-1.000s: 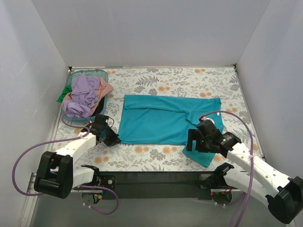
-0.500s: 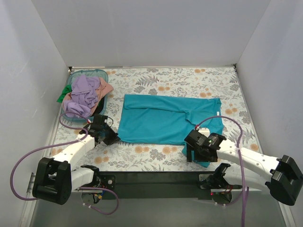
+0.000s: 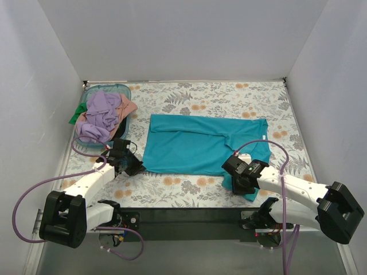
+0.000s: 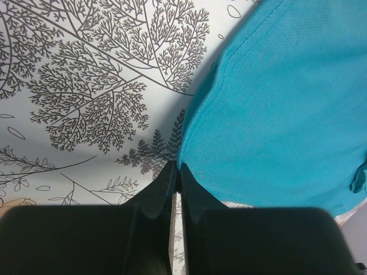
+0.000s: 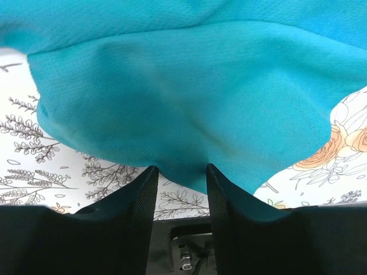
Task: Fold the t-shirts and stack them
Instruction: Fold the tshirt
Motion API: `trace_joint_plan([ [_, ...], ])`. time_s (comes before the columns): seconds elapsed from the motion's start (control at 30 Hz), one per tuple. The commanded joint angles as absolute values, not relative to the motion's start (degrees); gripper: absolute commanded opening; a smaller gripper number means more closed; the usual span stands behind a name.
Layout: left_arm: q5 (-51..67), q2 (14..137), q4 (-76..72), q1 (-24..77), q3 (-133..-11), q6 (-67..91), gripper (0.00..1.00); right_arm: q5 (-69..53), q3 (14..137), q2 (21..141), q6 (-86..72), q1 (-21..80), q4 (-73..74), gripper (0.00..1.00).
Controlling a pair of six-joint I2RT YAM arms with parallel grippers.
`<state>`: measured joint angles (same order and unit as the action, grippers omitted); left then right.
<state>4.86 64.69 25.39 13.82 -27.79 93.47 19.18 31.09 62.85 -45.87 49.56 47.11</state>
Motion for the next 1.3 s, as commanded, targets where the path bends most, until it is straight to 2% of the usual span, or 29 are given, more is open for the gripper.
trace_joint_plan([
  [0.0,3.3,63.2,26.0,13.8,-29.1,93.6,0.0,18.8,30.1,60.7,-42.9,47.0,45.4,0.45],
  [0.23,2.9,63.5,26.2,13.9,-29.3,93.6,0.0,15.6,28.8,61.3,-40.6,44.6,42.9,0.49],
  [0.3,2.8,63.5,26.4,13.8,-29.5,93.6,0.0,14.7,28.6,62.3,-40.1,44.4,41.9,0.45],
  [0.37,2.9,63.5,26.4,13.8,-29.6,93.5,0.0,14.3,28.7,63.7,-39.6,44.4,41.7,0.26],
  [0.4,3.0,63.5,26.5,13.8,-29.8,93.4,0.0,14.8,28.9,63.8,-39.6,44.4,41.8,0.09],
  [0.43,2.9,63.4,26.5,13.8,-30.0,93.4,0.0,15.3,29.3,63.5,-39.6,44.4,41.9,0.02],
  [0.8,3.2,63.7,27.1,13.8,-34.0,92.8,0.0,26.0,39.6,56.6,-35.0,44.2,46.0,0.01],
  [1.1,3.9,70.8,25.0,13.9,-41.7,92.8,0.0,33.8,50.4,63.9,-30.3,37.9,45.6,0.01],
  [1.27,3.0,76.7,24.3,13.9,-47.1,92.7,0.0,32.0,56.0,67.2,-23.3,32.6,40.5,0.01],
])
